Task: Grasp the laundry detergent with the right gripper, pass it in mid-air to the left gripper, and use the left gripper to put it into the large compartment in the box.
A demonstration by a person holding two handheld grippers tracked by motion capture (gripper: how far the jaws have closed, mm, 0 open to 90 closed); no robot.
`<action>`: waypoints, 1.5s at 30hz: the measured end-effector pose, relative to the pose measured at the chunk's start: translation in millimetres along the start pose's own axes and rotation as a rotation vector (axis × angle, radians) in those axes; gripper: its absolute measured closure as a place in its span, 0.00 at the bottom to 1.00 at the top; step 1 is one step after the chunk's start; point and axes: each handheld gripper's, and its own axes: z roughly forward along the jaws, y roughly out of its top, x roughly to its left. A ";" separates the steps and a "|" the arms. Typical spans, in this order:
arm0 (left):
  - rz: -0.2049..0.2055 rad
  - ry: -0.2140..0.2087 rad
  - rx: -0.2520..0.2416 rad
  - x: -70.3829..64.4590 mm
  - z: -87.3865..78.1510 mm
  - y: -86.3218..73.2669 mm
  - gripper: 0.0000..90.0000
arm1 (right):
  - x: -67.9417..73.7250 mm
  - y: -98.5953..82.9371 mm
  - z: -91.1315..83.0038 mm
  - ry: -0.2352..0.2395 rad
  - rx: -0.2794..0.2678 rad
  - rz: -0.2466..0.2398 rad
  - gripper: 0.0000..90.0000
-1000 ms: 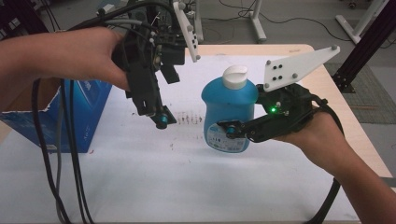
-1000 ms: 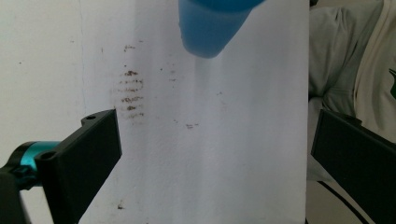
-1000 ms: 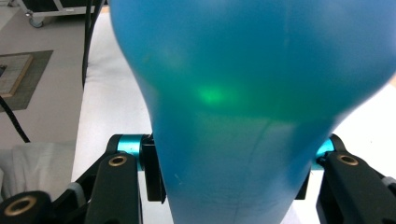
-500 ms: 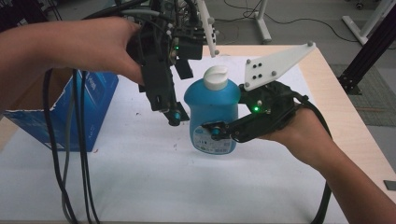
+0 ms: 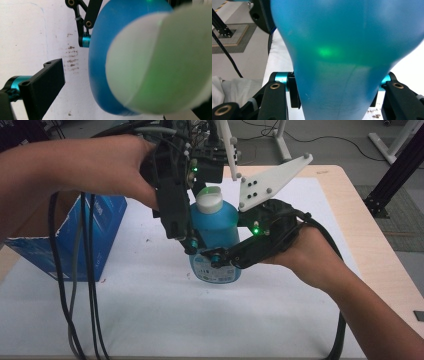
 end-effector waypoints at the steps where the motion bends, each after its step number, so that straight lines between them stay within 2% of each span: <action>1: 0.001 0.002 0.001 -0.2 0.2 0.1 0.02 | -0.4 0.6 0.9 0.003 0.003 -0.006 0.51; 11: 0.007 -0.007 0.011 0.7 2.7 1.6 0.03 | 1.1 4.4 7.5 0.022 0.012 0.003 0.51; 14: 0.004 -0.008 0.019 1.5 4.2 1.7 0.03 | 0.5 5.0 8.2 0.021 0.011 -0.007 0.51; 16: 0.019 -0.018 0.007 0.9 3.6 1.9 0.10 | 1.4 5.3 8.8 0.022 0.006 0.002 0.51; 25: 0.032 -0.042 0.001 0.9 3.9 4.1 0.20 | 1.8 5.5 9.2 0.023 0.006 -0.004 0.51; 36: 0.040 -0.057 -0.013 -0.1 3.1 4.0 0.26 | 2.5 5.2 10.2 0.024 0.009 0.003 0.51; 39: 0.049 -0.062 -0.012 -0.4 3.0 3.3 0.32 | 2.9 4.7 10.8 0.025 0.010 0.008 0.51; 45: 0.052 -0.061 -0.017 -0.4 2.6 2.8 0.33 | 2.8 4.6 11.4 0.026 0.012 0.007 0.51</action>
